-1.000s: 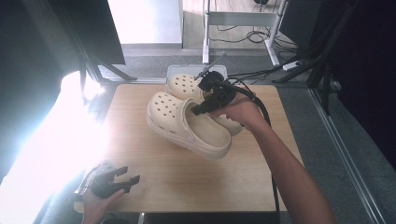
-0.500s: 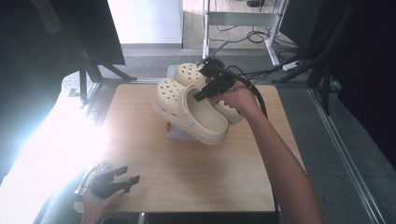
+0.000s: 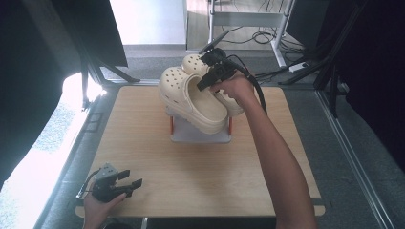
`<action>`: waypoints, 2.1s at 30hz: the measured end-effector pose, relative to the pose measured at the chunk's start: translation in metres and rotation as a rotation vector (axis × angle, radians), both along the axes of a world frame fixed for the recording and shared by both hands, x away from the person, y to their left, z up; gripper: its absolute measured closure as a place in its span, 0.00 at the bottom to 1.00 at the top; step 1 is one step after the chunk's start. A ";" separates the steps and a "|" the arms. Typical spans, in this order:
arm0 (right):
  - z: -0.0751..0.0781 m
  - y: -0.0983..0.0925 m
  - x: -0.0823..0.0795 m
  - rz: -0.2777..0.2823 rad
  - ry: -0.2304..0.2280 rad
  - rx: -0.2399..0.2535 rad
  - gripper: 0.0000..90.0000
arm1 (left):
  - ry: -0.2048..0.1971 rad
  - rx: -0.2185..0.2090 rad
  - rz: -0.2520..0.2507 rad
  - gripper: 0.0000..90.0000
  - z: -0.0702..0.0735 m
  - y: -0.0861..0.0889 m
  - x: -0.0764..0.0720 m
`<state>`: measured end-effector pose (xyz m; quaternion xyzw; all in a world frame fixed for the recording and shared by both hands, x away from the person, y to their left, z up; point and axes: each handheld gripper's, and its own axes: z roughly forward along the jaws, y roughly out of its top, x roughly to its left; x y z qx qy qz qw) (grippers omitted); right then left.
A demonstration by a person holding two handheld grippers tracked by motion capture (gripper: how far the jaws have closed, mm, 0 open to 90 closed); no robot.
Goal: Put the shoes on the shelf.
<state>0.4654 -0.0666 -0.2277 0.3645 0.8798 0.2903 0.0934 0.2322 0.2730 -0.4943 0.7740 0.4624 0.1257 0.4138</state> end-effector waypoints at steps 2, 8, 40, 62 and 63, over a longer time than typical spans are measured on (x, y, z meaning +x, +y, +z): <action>0.000 0.001 0.005 -0.023 -0.001 -0.004 0.73 | 0.000 -0.002 0.001 0.36 0.000 0.000 0.000; -0.001 0.004 0.017 -0.084 -0.003 -0.007 0.73 | 0.001 -0.005 0.000 0.36 0.001 0.000 0.000; -0.013 0.023 0.057 -0.441 -0.029 0.011 0.73 | 0.004 -0.027 -0.026 0.37 -0.002 -0.005 0.000; -0.039 0.049 0.076 -0.646 -0.042 0.052 0.72 | 0.006 -0.027 -0.042 0.37 -0.002 -0.009 0.000; -0.040 0.050 0.076 -0.649 -0.039 0.053 0.72 | 0.007 -0.025 -0.043 0.37 -0.001 -0.009 0.000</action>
